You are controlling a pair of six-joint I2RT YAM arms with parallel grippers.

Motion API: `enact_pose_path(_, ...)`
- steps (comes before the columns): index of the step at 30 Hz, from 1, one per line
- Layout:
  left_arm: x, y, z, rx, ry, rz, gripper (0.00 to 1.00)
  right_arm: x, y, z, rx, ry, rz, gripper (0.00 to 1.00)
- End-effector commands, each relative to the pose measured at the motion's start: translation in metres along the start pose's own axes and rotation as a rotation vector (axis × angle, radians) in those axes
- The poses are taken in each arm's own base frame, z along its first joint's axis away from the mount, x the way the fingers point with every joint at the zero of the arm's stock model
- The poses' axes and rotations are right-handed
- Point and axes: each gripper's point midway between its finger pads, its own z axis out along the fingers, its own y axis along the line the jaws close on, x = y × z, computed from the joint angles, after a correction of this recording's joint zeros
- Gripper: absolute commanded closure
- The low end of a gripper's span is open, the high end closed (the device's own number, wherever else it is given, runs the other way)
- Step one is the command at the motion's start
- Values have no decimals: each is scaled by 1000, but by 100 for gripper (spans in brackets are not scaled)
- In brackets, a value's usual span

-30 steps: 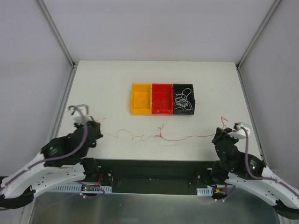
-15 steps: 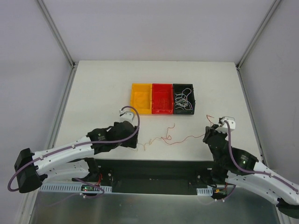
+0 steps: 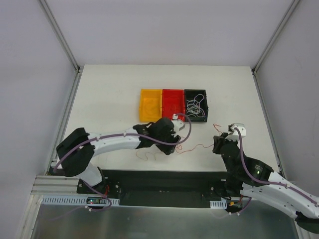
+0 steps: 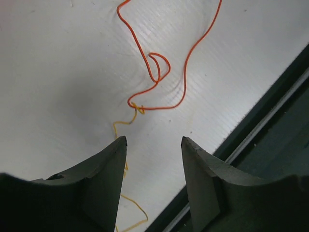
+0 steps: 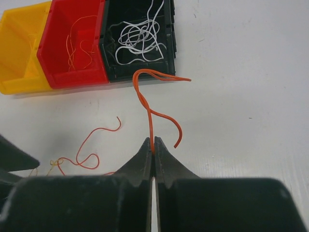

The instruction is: Untangle the cables

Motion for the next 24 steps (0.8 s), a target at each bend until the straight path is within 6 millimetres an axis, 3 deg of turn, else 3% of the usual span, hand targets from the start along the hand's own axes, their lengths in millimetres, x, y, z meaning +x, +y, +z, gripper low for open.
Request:
enact_pose_path(1,-12,3,25,13,63,138,50,-5,7,-1,-37,-11,33,100)
enact_pose_path(7,-8,20,48,-95,182,96,50,-4,3,-1,-31,-25,45,100)
enact_pose_path(13,-9,32,47,-177,182,60,53,-5,3,0,-25,-24,34,100)
enact_pose_path(17,-8,33,48,-185,183,55,40,-4,5,1,-31,-21,35,100)
enact_pose_path(19,-8,26,53,-133,203,62,37,-4,6,1,-36,-21,39,99)
enact_pose_path(22,-9,14,63,-49,228,78,42,-6,7,1,-38,-23,40,100)
enact_pose_path(24,-11,10,66,-31,229,78,52,-6,7,1,-36,-24,34,100)
